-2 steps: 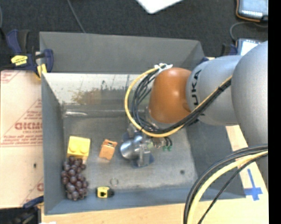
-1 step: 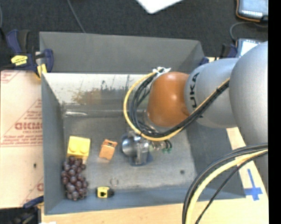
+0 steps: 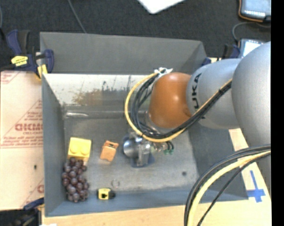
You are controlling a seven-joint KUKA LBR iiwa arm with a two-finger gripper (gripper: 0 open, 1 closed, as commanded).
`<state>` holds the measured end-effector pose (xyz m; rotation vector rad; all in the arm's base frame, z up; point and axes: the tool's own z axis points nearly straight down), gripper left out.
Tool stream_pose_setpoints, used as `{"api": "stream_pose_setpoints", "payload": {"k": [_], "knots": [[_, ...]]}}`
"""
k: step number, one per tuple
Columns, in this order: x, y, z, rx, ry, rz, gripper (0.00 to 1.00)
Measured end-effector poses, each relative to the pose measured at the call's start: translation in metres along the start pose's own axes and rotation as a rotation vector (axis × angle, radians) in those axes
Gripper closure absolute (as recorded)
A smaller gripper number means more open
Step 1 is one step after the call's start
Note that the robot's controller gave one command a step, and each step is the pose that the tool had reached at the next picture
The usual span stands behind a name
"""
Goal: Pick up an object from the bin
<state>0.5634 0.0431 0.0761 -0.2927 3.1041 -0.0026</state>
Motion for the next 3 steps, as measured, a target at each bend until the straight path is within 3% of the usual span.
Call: {"api": "stream_pose_setpoints", "payload": {"k": [1,2,3], "knots": [[0.002,-0.008,-0.05,0.0,0.005,0.016,1.0],[-0.001,-0.009,-0.094,0.001,-0.005,0.023,1.0],[0.002,-0.005,-0.126,0.0,0.002,0.047,1.0]]}}
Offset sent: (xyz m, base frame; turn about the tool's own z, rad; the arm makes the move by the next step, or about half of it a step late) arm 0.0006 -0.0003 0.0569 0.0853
